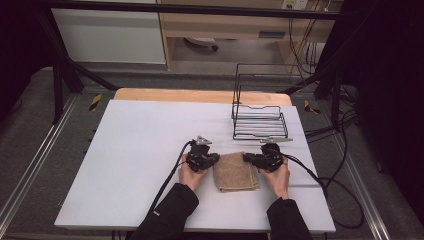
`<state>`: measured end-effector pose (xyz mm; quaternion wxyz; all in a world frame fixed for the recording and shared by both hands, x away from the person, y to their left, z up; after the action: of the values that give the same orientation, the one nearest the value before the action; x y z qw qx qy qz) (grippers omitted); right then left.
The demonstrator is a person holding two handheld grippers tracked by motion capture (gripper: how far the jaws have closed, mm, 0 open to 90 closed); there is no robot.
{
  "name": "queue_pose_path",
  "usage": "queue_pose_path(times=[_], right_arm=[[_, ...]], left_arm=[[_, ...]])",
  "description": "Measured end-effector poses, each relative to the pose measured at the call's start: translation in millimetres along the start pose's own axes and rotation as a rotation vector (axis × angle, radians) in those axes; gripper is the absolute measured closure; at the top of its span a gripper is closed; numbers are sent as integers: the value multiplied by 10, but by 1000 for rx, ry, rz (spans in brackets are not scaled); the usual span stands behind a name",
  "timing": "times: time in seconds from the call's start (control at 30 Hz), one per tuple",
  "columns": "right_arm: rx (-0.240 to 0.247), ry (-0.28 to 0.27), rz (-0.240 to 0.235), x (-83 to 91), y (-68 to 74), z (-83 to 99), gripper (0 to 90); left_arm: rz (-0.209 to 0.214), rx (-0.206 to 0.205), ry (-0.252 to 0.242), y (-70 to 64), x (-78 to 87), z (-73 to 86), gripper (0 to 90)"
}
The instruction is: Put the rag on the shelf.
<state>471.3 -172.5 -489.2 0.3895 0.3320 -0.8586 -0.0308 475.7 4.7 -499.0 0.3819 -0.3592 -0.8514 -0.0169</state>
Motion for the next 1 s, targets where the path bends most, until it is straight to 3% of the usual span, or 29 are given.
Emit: queue_pose_path(times=[0.2, 0.73, 1.0], right_arm=[[12, -29, -15, 65, 47, -17, 818], [29, -115, -48, 271, 126, -62, 819], [34, -158, -57, 348, 157, -84, 819]], left_arm=[[22, 12, -48, -13, 83, -1, 850], [64, -21, -143, -137, 314, -73, 851], [51, -56, -190, -173, 396, -110, 851]])
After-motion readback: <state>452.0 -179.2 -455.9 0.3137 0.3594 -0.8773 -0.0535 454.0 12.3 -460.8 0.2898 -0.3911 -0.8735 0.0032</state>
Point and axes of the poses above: each handheld gripper's, and its own axes: x roughly backward along the jaws, z roughly out of its underside, y roughly to its left, the point moved 7 cm from there along -x, roughly forward along the jaws, and after that the axes turned 3 degrees about y, right-handed, at the moved point
